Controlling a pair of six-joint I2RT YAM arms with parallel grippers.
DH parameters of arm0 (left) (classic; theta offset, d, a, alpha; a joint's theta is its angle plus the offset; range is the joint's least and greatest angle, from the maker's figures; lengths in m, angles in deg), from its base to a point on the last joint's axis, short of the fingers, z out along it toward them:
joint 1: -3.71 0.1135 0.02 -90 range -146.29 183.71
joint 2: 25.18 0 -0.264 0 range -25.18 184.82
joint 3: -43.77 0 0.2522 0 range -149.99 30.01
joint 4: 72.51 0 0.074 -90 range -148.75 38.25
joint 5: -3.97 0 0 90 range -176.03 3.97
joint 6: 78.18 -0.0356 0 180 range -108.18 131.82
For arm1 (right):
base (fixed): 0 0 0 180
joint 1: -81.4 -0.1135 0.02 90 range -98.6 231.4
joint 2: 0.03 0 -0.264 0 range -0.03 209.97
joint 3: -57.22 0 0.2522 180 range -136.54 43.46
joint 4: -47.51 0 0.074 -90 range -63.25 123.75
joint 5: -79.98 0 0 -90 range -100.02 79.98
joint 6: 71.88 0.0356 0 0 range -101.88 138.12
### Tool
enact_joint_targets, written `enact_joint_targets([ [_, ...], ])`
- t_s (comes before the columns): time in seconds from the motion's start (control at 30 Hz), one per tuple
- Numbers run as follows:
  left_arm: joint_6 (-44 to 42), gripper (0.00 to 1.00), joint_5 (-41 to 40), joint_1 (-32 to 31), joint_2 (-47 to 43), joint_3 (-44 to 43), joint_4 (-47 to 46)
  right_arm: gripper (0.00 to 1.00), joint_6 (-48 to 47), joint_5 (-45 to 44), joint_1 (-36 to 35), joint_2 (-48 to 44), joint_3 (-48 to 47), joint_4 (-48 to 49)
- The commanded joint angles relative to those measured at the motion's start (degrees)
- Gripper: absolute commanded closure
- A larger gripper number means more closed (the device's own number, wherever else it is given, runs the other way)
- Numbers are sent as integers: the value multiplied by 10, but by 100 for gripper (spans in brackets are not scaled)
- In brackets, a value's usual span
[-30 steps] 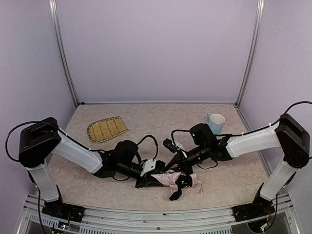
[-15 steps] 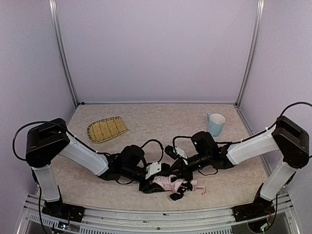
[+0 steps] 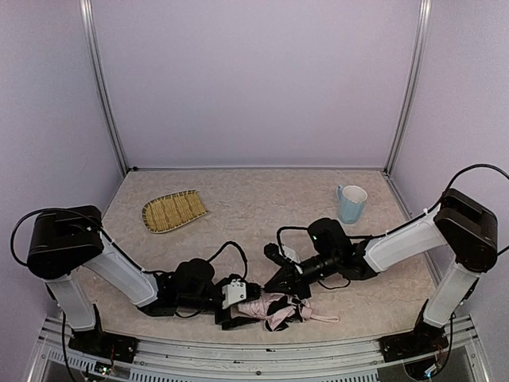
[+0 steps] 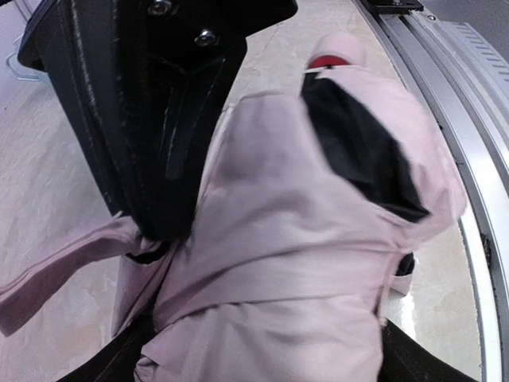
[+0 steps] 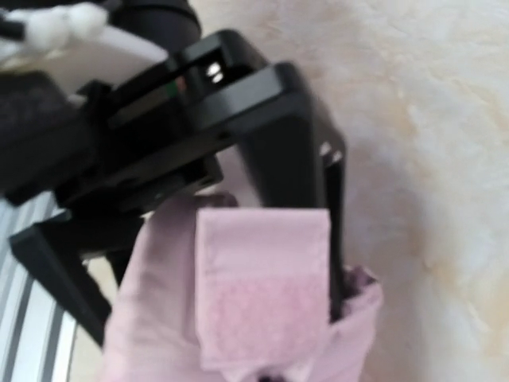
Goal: Put away the umbrella
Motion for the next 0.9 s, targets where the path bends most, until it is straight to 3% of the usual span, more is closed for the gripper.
enact_joint_targets([
  [0.0, -11, 13, -55, 5, -3, 25, -40, 100, -10, 38, -10, 3, 0, 14],
  [0.03, -10, 3, -51, 5, -3, 28, -50, 100, -9, 38, -10, 4, -1, 15],
  [0.07, -9, 1, -44, 5, -2, 32, -63, 100, -8, 37, -10, 6, -1, 16],
  [0.3, -9, 1, -48, 11, 22, 38, -143, 100, -6, 36, -10, 8, -5, 21],
  [0.43, 2, 1, -6, 20, 35, 29, -185, 100, -6, 40, -10, 14, -14, 24],
  [0.63, -17, 2, 67, 21, 69, -11, -169, 100, -4, 57, -10, 26, -31, 30],
  [0.77, -17, 9, 91, 24, 74, -20, -188, 100, -6, 61, -12, 31, -34, 28],
  [0.87, 0, 30, 106, 33, 76, -29, -183, 100, -17, 55, -19, 35, -36, -1],
])
